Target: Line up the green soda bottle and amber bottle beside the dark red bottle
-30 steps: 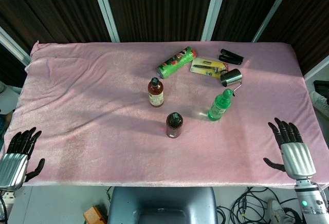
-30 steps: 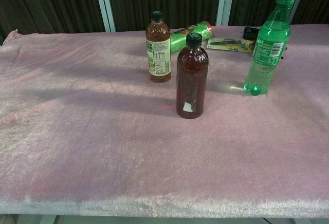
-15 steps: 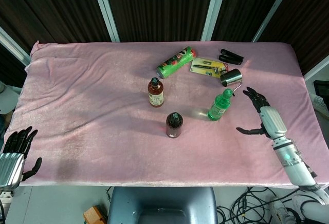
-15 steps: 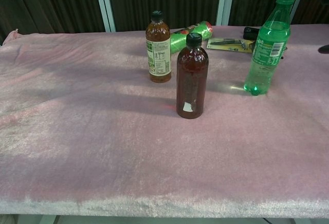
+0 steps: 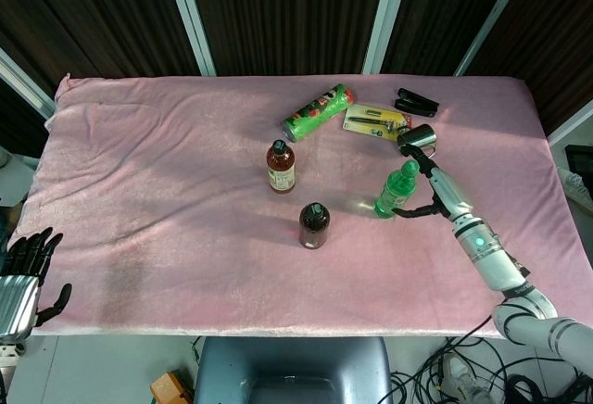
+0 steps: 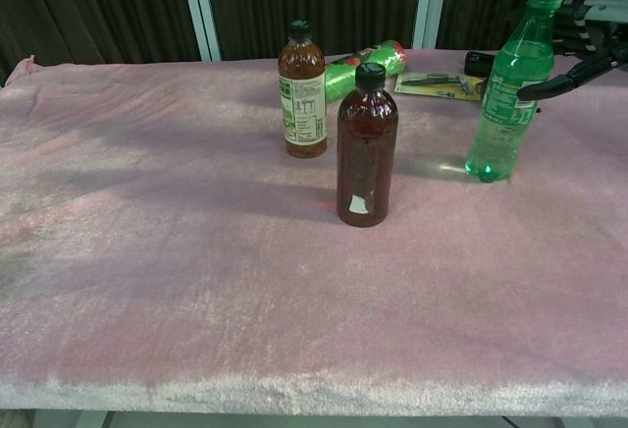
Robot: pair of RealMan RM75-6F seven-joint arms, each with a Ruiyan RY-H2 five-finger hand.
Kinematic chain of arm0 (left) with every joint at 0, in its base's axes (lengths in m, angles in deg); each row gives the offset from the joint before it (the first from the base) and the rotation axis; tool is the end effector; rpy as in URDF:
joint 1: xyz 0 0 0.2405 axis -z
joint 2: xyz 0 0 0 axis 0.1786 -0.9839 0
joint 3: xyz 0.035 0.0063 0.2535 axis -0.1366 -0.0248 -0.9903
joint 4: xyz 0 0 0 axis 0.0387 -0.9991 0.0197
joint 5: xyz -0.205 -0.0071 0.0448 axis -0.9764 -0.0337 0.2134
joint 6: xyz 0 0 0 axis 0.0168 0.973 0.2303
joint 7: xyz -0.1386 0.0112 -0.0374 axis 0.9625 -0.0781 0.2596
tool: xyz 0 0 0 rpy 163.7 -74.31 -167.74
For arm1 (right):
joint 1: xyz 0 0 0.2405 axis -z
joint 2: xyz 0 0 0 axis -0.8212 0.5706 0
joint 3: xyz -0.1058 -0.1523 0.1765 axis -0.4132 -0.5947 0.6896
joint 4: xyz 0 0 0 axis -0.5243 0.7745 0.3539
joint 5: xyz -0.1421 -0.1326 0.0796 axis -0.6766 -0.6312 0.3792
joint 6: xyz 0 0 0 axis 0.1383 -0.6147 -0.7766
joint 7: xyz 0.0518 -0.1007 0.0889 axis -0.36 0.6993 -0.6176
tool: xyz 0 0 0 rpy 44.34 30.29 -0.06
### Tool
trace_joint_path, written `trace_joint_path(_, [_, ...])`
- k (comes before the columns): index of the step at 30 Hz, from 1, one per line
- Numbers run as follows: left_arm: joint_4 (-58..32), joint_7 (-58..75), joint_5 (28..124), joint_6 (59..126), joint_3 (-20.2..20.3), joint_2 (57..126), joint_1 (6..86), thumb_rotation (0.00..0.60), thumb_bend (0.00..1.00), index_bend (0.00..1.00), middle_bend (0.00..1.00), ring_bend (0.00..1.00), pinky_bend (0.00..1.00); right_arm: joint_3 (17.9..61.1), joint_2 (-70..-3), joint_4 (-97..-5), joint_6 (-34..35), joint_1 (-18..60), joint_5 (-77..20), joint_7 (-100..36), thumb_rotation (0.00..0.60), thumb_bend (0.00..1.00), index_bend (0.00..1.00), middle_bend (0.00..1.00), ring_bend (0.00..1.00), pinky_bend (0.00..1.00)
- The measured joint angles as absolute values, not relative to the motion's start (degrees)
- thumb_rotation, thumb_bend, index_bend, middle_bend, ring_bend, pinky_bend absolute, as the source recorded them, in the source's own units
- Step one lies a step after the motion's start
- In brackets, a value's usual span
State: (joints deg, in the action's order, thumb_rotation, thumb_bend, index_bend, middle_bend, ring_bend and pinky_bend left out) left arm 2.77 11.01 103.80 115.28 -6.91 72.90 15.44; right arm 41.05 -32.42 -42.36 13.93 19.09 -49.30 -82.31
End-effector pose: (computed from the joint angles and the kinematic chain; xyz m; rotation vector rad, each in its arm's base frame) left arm -0.3158 0.1774 0.1591 -1.4330 -0.8527 -0.9226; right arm -0.2505 -0.3851 0.0782 1.4397 -1.5859 1.3355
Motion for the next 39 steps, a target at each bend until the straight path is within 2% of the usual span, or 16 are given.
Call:
trace_joint_path(2, [2.8, 11.1, 103.8, 115.3, -6.9, 72.9, 15.5, 0.600, 0.39, 0.00, 0.00, 0.00, 0.00, 41.1, -33.9, -41.0, 13.9, 18.5, -49.0, -83.2, 0.600, 0.19, 0.29, 0.15, 0.04, 0.19])
trace_joint_path(4, [2.7, 11.2, 103.9, 115.4, -6.9, 72.8, 15.4, 0.600, 0.39, 0.00, 0.00, 0.00, 0.00, 41.1, -35.2, -40.0, 13.6, 18.1, -48.9, -83.7, 0.600, 0.22, 0.44, 0.26, 0.13, 0.29])
trace_joint_path(7, [2.7, 11.5, 103.8, 115.4, -6.8, 72.7, 15.4, 0.600, 0.39, 0.00, 0.00, 0.00, 0.00, 41.1, -36.8, -38.8, 12.9, 17.7, -48.6, -83.9, 0.600, 0.25, 0.62, 0.39, 0.27, 0.40])
trace_joint_path(10, [2.6, 11.9, 103.9, 115.5, -6.9, 72.6, 15.3, 0.600, 0.39, 0.00, 0.00, 0.00, 0.00, 41.0, -37.8, -38.1, 12.6, 17.5, -48.1, -83.7, 0.600, 0.26, 0.73, 0.46, 0.37, 0.45])
trace_joint_path(15, [2.7, 12.0, 104.1, 115.7, -7.0, 72.4, 15.2, 0.600, 0.39, 0.00, 0.00, 0.00, 0.00, 41.1, -39.2, -36.9, 12.0, 17.5, -47.2, -82.7, 0.600, 0.30, 0.82, 0.51, 0.42, 0.51])
trace_joint_path(19, [2.7, 12.1, 104.2, 115.8, -7.0, 72.4, 15.1, 0.600, 0.39, 0.00, 0.00, 0.00, 0.00, 41.5, -39.8, -36.5, 11.2, 17.5, -46.7, -82.4, 0.600, 0.33, 0.93, 0.59, 0.51, 0.60])
trace_joint_path(25, [2.7, 12.2, 104.1, 115.7, -6.9, 72.4, 15.2, 0.600, 0.39, 0.00, 0.00, 0.00, 0.00, 41.9, -39.6, -38.1, 6.4, 18.0, -48.0, -83.5, 0.600, 0.33, 0.97, 0.62, 0.54, 0.63])
trace_joint_path(30, [2.7, 12.2, 104.2, 115.7, -6.9, 72.4, 15.2, 0.600, 0.39, 0.00, 0.00, 0.00, 0.00, 41.8, -36.0, -46.2, 4.3, 18.5, -49.6, -83.1, 0.600, 0.34, 0.98, 0.62, 0.55, 0.65])
trace_joint_path(35, [2.8, 12.2, 104.3, 115.7, -7.0, 72.4, 15.1, 0.600, 0.39, 0.00, 0.00, 0.00, 0.00, 41.6, -31.6, -56.0, 4.9, 18.7, -49.3, -77.1, 0.600, 0.34, 0.99, 0.63, 0.55, 0.65])
trace_joint_path(39, [2.8, 12.2, 104.6, 115.8, -7.1, 72.4, 15.1, 0.600, 0.39, 0.00, 0.00, 0.00, 0.00, 41.9, -30.4, -59.9, 6.5, 18.0, -47.4, -70.5, 0.600, 0.34, 0.99, 0.62, 0.55, 0.65])
